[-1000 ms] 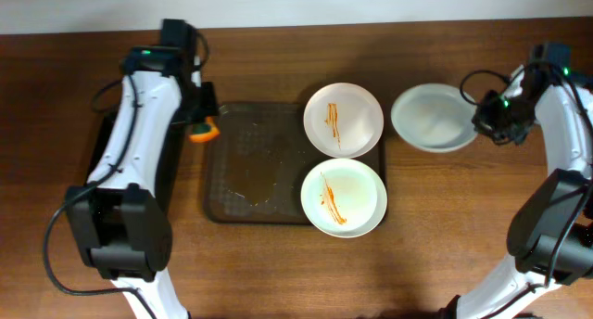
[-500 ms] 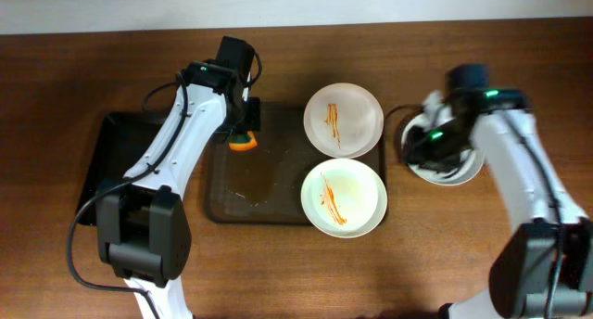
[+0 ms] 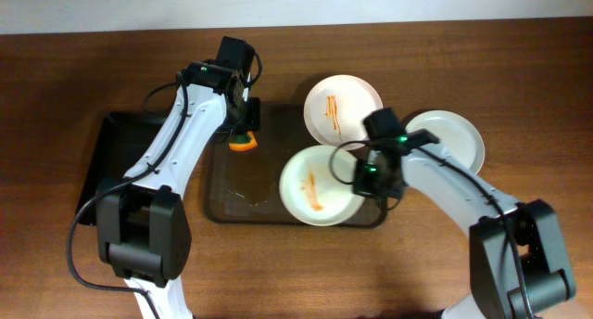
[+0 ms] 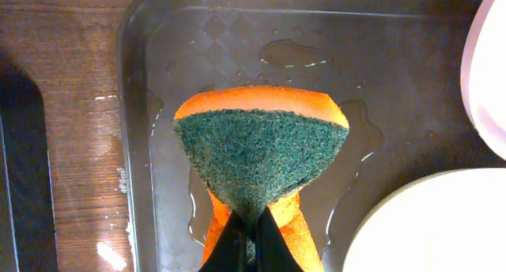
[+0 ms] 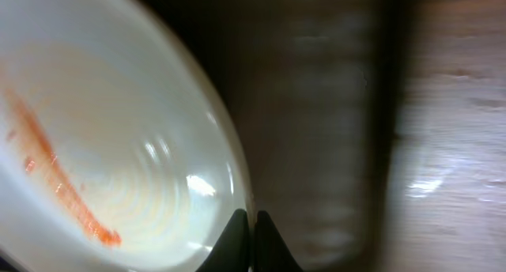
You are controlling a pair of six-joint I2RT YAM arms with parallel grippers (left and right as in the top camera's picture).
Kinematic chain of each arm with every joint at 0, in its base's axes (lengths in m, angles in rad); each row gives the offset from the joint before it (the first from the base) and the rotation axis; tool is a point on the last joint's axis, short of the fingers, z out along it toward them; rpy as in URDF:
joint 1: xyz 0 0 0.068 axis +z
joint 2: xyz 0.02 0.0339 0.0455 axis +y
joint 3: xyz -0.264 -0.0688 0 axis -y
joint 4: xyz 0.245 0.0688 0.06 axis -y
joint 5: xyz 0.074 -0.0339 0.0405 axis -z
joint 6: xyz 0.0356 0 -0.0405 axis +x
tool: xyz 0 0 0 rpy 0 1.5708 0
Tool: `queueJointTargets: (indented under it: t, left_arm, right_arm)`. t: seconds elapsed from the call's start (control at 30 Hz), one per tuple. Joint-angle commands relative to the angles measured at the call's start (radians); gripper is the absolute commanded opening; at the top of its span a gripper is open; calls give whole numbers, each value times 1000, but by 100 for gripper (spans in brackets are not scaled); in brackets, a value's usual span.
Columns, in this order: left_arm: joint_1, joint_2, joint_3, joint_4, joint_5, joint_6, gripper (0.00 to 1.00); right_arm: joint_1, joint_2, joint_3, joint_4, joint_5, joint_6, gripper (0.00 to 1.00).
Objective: Clean dirty plates on tray and stack at the side
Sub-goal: 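Grip the lower plate's rim with the right gripper on the tray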
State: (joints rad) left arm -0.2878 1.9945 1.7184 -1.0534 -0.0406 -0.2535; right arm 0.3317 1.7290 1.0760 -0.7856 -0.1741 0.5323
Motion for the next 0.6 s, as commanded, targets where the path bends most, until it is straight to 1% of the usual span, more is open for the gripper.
queueJointTargets:
  t: [0.0, 0.03, 0.07, 0.13, 0.17, 0.2, 0.23, 0.27, 0.3, 0.33, 0.37, 0.43, 0.47, 0.5, 0.53, 0.57]
  left_arm:
    - [1, -13, -5, 2, 0, 13, 0]
    - [1, -13, -5, 2, -3, 13, 0]
    - [1, -13, -5, 2, -8, 13, 0]
    - [1, -13, -5, 1, -8, 13, 0]
    - [1, -13, -5, -1, -8, 13, 0]
    - [1, -13, -5, -2, -8, 13, 0]
    - [1, -13, -5, -2, -8, 13, 0]
    - [1, -13, -5, 0, -8, 13, 0]
    - [1, -13, -5, 0, -8, 13, 0]
    - [1, -13, -5, 0, -8, 13, 0]
    - [1, -13, -5, 0, -8, 13, 0]
    - [0, -13, -15, 6, -7, 13, 0]
    - [1, -13, -27, 6, -7, 13, 0]
    - [0, -13, -35, 6, -7, 13, 0]
    - [0, -13, -40, 6, -7, 13, 0]
    - [0, -13, -47, 7, -3, 13, 0]
  right_arm:
    - [175, 2, 20, 121, 101, 314, 4]
    - [245, 22, 20, 186, 236, 457, 4]
    - [283, 43, 20, 231, 311, 511, 4]
    - [319, 105, 20, 320, 312, 523, 5]
    - [323, 142, 20, 341, 275, 516, 39]
    - [315, 144, 20, 351, 252, 442, 66]
    - [307, 143, 22, 390, 225, 333, 79]
    - [286, 144, 23, 427, 196, 233, 79]
    - [265, 144, 23, 435, 196, 192, 73]
    - [240, 146, 23, 441, 185, 161, 64]
    - [213, 158, 23, 448, 150, 152, 57]
    - [192, 196, 23, 456, 15, 151, 47]
    - [192, 202, 23, 463, -14, 140, 46]
    - [192, 202, 23, 469, -23, 126, 40]
    - [192, 202, 23, 468, -27, 126, 36]
    - [192, 204, 23, 460, -34, 131, 27]
